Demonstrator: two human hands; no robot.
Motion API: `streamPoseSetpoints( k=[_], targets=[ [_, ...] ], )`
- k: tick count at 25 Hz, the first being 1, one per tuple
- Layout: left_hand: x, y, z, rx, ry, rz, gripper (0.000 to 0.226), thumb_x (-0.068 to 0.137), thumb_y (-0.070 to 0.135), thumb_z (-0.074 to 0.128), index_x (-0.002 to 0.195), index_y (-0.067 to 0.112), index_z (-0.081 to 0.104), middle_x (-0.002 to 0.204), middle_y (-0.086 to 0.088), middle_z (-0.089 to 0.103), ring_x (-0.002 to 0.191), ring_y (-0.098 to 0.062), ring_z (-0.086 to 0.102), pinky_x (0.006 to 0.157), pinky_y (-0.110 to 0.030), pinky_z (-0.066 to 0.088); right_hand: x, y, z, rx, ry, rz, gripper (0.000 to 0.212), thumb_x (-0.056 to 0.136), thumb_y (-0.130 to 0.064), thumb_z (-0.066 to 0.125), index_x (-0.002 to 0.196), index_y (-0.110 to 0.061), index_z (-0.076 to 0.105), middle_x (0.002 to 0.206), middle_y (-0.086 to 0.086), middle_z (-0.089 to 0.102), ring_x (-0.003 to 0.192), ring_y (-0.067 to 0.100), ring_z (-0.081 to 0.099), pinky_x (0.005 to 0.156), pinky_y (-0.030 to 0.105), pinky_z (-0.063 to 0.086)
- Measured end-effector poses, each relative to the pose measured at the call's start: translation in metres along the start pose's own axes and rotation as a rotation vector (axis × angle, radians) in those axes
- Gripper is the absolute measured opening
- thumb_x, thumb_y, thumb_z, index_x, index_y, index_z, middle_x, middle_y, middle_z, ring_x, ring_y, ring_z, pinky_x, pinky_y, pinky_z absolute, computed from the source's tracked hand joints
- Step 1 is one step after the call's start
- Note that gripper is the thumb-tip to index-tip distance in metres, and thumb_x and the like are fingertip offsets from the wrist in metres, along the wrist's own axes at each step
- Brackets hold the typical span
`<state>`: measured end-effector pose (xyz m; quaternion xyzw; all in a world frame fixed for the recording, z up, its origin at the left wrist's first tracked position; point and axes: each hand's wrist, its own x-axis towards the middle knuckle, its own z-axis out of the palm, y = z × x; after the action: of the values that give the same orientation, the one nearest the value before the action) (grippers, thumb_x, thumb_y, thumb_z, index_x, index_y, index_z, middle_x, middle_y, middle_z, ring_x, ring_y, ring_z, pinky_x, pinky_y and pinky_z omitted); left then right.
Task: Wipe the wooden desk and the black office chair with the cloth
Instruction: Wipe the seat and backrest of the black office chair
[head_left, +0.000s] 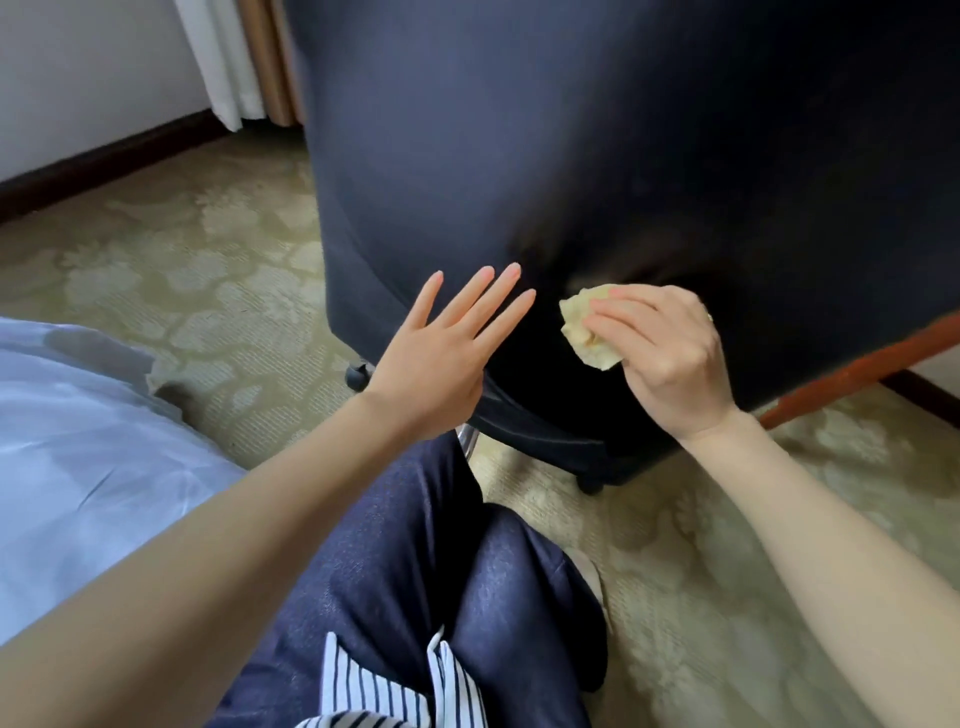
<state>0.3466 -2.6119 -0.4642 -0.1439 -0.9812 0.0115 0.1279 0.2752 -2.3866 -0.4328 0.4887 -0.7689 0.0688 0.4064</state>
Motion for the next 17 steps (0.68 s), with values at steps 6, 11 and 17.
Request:
streamPoseSetpoints(
  k=[6, 11, 17],
  targets=[
    [-0.042, -0.057, 0.001, -0.107, -0.078, -0.243, 0.078, 0.093, 0.02, 0.047, 0.151, 0.024, -0.004, 0.16, -0.002, 0.002, 0.147, -0.024, 0.003, 0.116, -0.047, 0.004, 0.103, -0.019, 0.026, -0.037, 0.052, -0.083, 0.024, 0.093, 0.003, 0.051, 0.087, -0.004, 0.073, 0.093, 0.006, 0.072, 0.089, 0.029, 0.067, 0.082, 0.036, 0.044],
    [-0.068, -0.099, 0.015, -0.209, -0.033, -0.406, 0.068, 0.095, 0.022, 0.042, 0.152, 0.022, 0.005, 0.159, -0.001, 0.01, 0.146, -0.023, 0.009, 0.116, -0.044, 0.004, 0.177, -0.044, 0.082, -0.072, -0.019, -0.252, 0.031, 0.099, -0.011, 0.046, 0.083, -0.008, 0.072, 0.087, 0.003, 0.071, 0.083, 0.025, 0.068, 0.078, 0.033, 0.049],
    [-0.072, -0.151, 0.045, -0.329, -0.078, -0.563, 0.07, 0.095, 0.026, 0.041, 0.152, 0.019, 0.0, 0.16, 0.001, 0.006, 0.146, -0.02, 0.005, 0.116, -0.043, 0.003, 0.246, -0.083, 0.169, -0.16, -0.246, -0.376, 0.016, 0.08, 0.0, 0.061, 0.074, -0.011, 0.07, 0.076, 0.003, 0.069, 0.074, 0.023, 0.065, 0.069, 0.033, 0.052]
  ],
)
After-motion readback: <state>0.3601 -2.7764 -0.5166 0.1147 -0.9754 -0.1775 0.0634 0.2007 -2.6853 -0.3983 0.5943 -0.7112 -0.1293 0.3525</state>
